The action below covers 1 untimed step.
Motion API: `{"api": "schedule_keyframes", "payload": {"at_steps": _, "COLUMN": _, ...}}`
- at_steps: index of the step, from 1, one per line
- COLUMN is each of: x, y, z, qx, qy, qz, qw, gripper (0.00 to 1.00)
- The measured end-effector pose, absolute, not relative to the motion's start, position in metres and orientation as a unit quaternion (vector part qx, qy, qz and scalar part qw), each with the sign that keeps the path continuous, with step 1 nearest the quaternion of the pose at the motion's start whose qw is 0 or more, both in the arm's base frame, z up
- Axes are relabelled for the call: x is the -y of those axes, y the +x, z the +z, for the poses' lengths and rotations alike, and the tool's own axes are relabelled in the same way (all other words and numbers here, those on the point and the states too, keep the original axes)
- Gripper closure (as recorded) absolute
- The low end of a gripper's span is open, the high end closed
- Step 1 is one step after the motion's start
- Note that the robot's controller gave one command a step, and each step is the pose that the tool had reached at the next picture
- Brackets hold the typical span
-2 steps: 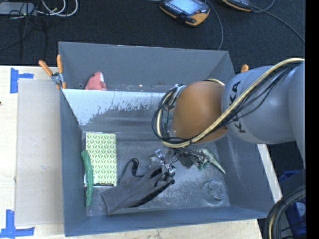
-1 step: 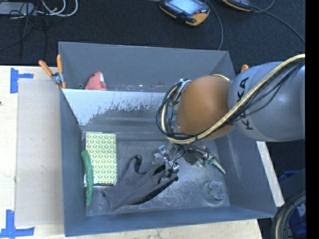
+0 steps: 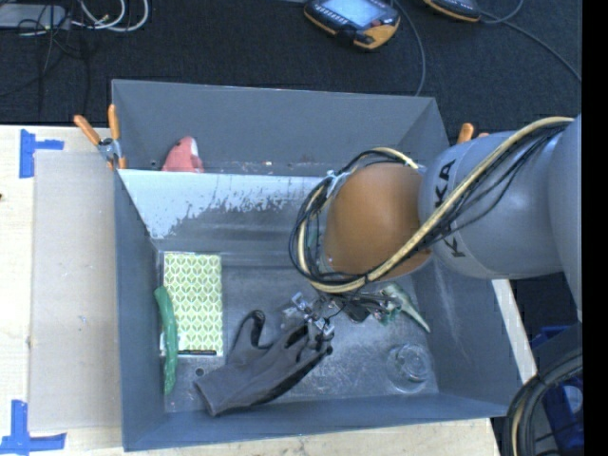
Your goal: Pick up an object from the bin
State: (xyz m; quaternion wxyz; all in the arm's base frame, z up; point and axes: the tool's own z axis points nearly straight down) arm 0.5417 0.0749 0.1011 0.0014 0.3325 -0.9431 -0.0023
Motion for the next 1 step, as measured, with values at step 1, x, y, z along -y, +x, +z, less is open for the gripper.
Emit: {"api": "schedule_keyframes", "payload": {"at_steps": 1, "x": -0.0684, "y": 0.5438, "z": 0.1393, "qx": 0.924, "qy": 0.382, "qz": -0.005, "qw": 0.007, "gripper": 1.00}}
